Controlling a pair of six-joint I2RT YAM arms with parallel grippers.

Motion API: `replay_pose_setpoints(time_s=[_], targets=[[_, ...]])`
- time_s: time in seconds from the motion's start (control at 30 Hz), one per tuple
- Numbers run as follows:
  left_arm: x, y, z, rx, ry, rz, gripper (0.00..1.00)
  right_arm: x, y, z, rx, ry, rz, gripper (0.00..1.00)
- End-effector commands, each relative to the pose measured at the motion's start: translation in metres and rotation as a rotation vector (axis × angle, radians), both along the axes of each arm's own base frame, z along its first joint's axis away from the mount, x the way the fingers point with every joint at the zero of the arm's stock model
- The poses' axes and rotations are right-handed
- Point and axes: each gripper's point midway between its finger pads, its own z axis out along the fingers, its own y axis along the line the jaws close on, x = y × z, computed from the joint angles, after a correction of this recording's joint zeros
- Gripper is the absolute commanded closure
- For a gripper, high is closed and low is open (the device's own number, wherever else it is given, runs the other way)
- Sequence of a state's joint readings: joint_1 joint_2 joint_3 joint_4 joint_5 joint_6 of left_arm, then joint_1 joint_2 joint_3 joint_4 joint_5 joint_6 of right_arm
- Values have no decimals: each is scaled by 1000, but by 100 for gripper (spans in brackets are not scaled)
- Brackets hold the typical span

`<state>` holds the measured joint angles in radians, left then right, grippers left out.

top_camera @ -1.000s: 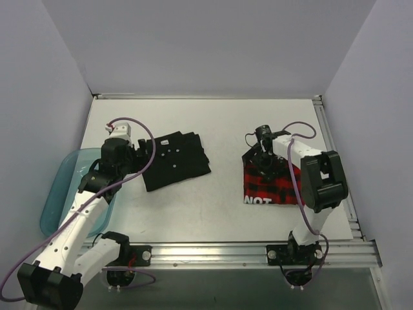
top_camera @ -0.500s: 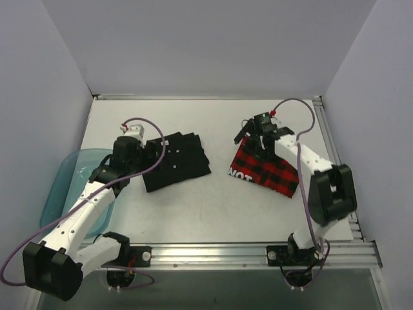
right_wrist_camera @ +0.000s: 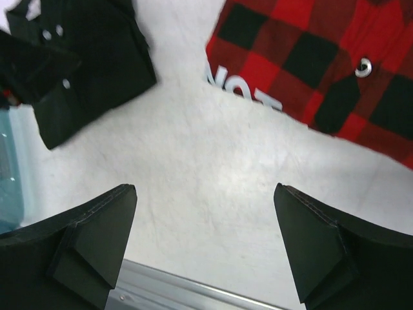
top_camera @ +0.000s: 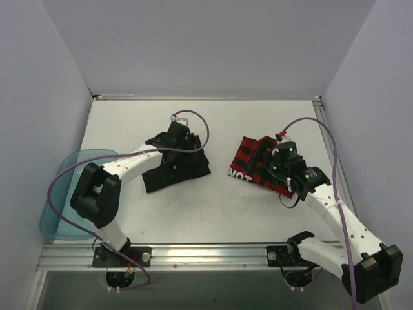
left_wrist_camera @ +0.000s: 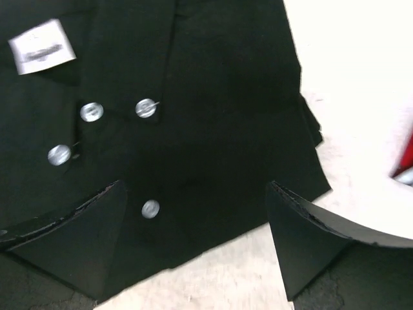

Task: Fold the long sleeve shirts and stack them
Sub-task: Neatly place the folded shirt to the corner

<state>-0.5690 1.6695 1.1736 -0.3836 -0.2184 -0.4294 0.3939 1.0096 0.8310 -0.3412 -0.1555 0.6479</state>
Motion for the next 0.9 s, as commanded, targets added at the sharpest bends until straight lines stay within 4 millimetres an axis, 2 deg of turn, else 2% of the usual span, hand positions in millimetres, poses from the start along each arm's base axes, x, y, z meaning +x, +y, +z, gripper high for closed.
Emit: replay_pose_setpoints(time_s=[0.0,0.13,0.23,0.3,0.33,0.37,0.4,0.43,0.47,0.5,0.53,0.57,0.6,0.63,0.67,0.7,0.73,0.77,0.83,0.87], targets=[[23,-22,-6,32,-45,-27,2,-28,-1,-14,-9,41,75,9],[15,-33,-38,106,-1,-70,3,-43,-3,-29,-8,75,98,9],[-11,-36,-66,155,68,-104,3,-49,-4,-35,-9,81,105,9],[-34,-41,-74,159,91,-127,2,-51,-4,-37,-11,86,116,9],[-53,-34,-88,181,125,-143,3,-51,-4,-38,-13,86,119,9],[-70,-47,-84,164,115,-191,3,-52,-4,-38,-15,85,125,9],[-82,-49,-85,172,117,-215,3,-52,-4,-38,-17,81,126,9],[-103,-41,-95,208,147,-242,3,-52,-4,-37,-17,77,129,9],[-115,-41,-94,218,150,-260,3,-52,-4,-36,-19,75,131,9],[-133,-47,-86,206,139,-297,3,-52,-4,-35,-21,69,138,9],[-145,-43,-83,219,147,-309,2,-52,-4,-34,-22,64,143,9],[-154,-33,-83,240,144,-295,3,-52,-4,-33,-25,60,151,9],[-157,-35,-65,210,106,-295,3,-51,-3,-32,-24,56,160,9],[-163,-27,-59,215,108,-285,3,-51,-2,-32,-35,51,178,9],[-164,-22,-52,204,91,-264,3,-51,0,-35,-41,54,193,9],[-160,-21,-30,153,37,-235,3,-48,2,-33,-45,41,210,9],[-158,-15,-21,137,23,-207,3,-48,6,-33,-53,36,240,10],[-157,-13,-3,75,-10,-166,3,-46,10,-35,-58,43,262,11],[-153,-1,8,20,-13,-100,3,-41,24,-30,-38,14,318,12],[-154,1,21,-52,-25,-51,3,-42,33,-36,-44,24,364,12]])
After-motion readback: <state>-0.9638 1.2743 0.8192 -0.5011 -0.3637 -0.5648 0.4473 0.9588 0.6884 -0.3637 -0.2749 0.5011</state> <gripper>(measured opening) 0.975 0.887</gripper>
